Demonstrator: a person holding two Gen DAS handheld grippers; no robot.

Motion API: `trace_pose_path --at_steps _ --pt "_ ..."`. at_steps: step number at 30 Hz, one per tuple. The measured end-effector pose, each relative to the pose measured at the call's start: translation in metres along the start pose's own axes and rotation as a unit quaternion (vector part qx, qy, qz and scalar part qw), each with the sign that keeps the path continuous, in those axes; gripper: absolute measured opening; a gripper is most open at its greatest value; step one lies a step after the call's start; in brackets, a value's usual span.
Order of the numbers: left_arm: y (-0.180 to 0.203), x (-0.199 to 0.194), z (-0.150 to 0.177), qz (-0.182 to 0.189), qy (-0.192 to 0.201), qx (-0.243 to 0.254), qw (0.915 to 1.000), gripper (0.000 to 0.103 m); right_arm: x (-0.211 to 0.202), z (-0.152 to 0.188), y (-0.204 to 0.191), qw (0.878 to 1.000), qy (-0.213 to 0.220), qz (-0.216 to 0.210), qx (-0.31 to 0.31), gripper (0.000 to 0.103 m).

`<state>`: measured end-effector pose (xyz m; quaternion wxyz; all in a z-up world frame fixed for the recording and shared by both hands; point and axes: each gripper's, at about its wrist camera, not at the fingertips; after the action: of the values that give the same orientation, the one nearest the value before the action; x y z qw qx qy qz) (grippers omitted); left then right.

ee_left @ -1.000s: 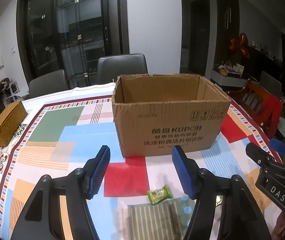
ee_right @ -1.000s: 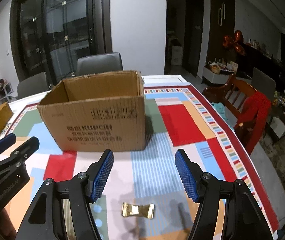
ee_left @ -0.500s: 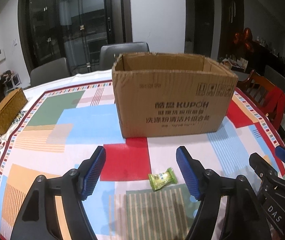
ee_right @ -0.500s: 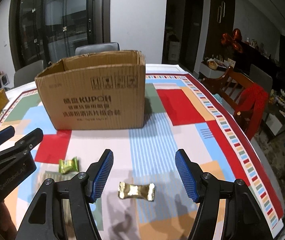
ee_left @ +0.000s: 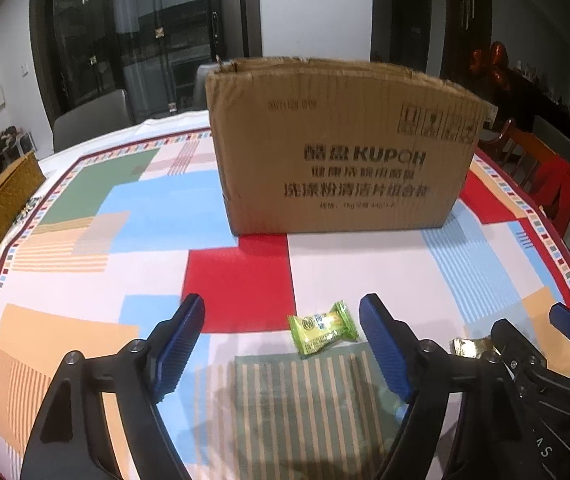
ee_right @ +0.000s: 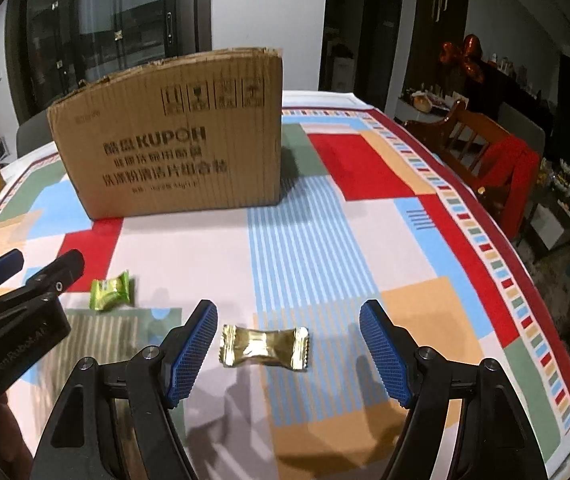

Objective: Organize snacks
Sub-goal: 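Move both open tools back down to the green candy and gold packet, then grasp the green-wrapped candy with the left tool while the right tool grasps the gold foil packet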

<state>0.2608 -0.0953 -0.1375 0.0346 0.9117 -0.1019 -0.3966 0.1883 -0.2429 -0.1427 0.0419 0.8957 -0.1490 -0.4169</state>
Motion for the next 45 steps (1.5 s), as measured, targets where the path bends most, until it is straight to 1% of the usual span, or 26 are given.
trace_pose_path --at_steps 7,17,23,28,29,31,33,34,35,36,37,38,40,42,45 --pt "0.006 0.016 0.007 -0.002 -0.016 0.003 0.9999 0.08 0.013 0.005 -0.001 1.0 -0.017 -0.008 0.001 0.075" --pt "0.009 0.036 0.011 -0.015 -0.035 0.008 0.9993 0.08 0.031 0.012 -0.01 0.999 -0.043 -0.032 -0.008 0.075" --pt "0.013 0.046 0.013 -0.017 -0.042 0.01 0.9989 0.08 0.041 0.016 -0.007 0.998 -0.056 -0.034 -0.002 0.075" --pt "0.016 0.053 0.016 -0.016 -0.049 0.019 0.9985 0.079 0.04 0.016 -0.008 0.998 -0.051 -0.032 -0.007 0.074" --pt "0.016 0.054 0.017 -0.015 -0.051 0.018 0.9984 0.076 0.041 0.015 -0.008 0.998 -0.051 -0.033 -0.007 0.074" --pt "0.016 0.057 0.018 -0.014 -0.056 0.02 0.9981 0.069 0.041 0.015 -0.008 0.998 -0.048 -0.033 -0.006 0.07" --pt "0.018 0.057 0.018 -0.009 -0.054 0.022 0.9983 0.063 0.039 0.015 -0.01 0.999 -0.043 -0.032 -0.01 0.054" --pt "0.018 0.057 0.018 -0.009 -0.053 0.024 0.9983 0.061 0.038 0.014 -0.012 0.999 -0.041 -0.034 -0.014 0.051" --pt "0.019 0.057 0.018 -0.006 -0.052 0.027 0.9983 0.056 0.038 0.013 -0.013 0.998 -0.039 -0.036 -0.017 0.046" --pt "0.02 0.057 0.018 -0.004 -0.052 0.028 0.9982 0.05 0.038 0.013 -0.014 0.998 -0.039 -0.037 -0.019 0.045" --pt "0.02 0.057 0.018 -0.002 -0.052 0.028 0.9982 0.047 0.037 0.013 -0.015 0.998 -0.038 -0.036 -0.019 0.044" --pt "0.02 0.057 0.018 0.0 -0.052 0.029 0.9982 0.045 0.037 0.013 -0.014 0.998 -0.037 -0.037 -0.018 0.04" --pt "0.021 0.056 0.019 0.002 -0.05 0.033 0.9982 0.043 0.036 0.012 -0.013 0.999 -0.033 -0.039 -0.017 0.037" --pt "0.022 0.055 0.019 0.005 -0.05 0.036 0.9981 0.036 0.036 0.012 -0.013 0.999 -0.031 -0.038 -0.019 0.033" --pt "0.024 0.053 0.02 0.008 -0.047 0.041 0.998 0.032 0.036 0.01 -0.012 0.999 -0.029 -0.039 -0.021 0.032"
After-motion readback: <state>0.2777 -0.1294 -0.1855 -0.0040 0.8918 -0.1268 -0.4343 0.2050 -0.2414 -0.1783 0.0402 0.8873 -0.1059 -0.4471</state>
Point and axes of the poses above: each gripper's, at about its wrist camera, not at the fingertips, and x roughly the way its jaws point, y to its right, z to its underside, and after that the axes turned 14 degrees about -x, right-handed
